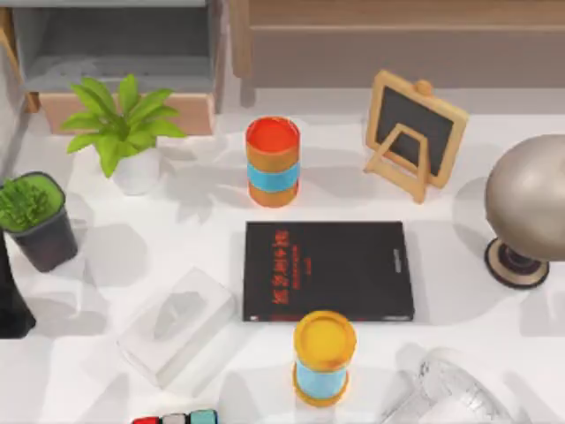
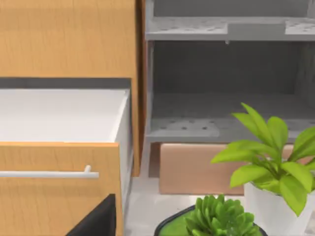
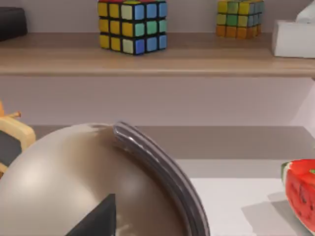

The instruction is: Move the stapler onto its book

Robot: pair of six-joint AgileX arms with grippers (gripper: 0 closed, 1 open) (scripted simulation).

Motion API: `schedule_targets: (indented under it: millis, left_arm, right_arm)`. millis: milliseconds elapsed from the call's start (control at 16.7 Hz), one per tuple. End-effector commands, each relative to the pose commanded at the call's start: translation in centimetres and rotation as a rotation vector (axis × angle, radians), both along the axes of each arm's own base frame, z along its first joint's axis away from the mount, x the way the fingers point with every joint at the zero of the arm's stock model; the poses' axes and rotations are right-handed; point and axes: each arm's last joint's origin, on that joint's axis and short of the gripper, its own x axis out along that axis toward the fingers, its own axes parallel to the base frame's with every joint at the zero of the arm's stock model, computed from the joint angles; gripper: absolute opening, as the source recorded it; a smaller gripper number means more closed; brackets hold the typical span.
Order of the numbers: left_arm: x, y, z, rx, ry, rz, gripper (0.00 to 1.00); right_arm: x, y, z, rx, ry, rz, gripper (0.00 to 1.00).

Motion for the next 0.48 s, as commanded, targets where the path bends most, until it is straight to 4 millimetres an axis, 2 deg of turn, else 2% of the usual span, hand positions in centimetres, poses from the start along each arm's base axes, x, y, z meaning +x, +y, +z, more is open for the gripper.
schedule_targets:
  millis: [240,480]
  left_arm:
    - [0.0,0.1,0.3,0.003,0.029,0.008,1.00]
    - [0.6,0.5,2.6,0.011,0.205,0.053,1.00]
  right_arm:
    - [0.0,0.0,0.0,0.000,0.000,0.000,1.00]
    - [0.0,0.0,0.0,0.000,0.000,0.000,1.00]
